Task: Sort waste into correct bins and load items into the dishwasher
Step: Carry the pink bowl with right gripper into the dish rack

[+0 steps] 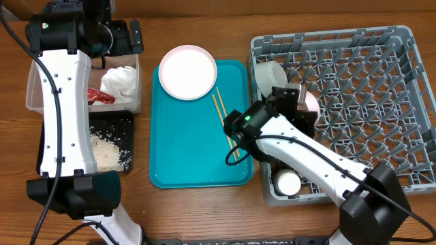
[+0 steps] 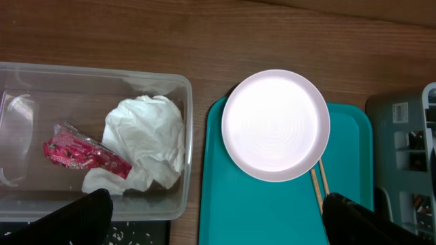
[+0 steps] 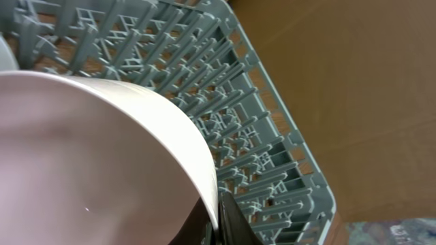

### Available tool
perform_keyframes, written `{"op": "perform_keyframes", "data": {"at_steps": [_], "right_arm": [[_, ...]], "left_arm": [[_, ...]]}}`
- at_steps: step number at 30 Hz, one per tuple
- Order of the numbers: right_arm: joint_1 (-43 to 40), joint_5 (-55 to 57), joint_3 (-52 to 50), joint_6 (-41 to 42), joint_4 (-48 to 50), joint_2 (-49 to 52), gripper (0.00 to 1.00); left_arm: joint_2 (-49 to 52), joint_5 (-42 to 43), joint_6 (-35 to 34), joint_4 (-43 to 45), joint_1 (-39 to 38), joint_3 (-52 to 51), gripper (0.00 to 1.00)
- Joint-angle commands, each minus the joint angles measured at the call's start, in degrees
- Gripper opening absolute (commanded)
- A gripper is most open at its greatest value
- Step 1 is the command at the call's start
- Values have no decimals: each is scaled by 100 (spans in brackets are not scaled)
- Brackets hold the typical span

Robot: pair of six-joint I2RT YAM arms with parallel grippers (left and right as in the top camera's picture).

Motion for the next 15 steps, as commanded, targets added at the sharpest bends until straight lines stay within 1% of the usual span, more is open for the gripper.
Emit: {"op": "perform_keyframes", "data": {"at_steps": [1, 3, 7, 10, 15], "right_arm": [[-11, 391, -168, 533, 9, -74, 4], [-13, 367, -254, 662, 52, -74, 4], [-151, 356, -470, 654, 415, -74, 4], [-306, 378, -625, 522, 697, -66, 4], [-321, 520, -632, 455, 946, -15, 4]], "left_arm": [[-31, -15, -57, 2, -17, -20, 100], [-31, -15, -57, 2, -17, -20, 100], [-31, -15, -57, 2, -17, -20, 100], [-31, -15, -57, 2, -17, -20, 100], [-28, -15, -57, 2, -17, -20, 100]]}}
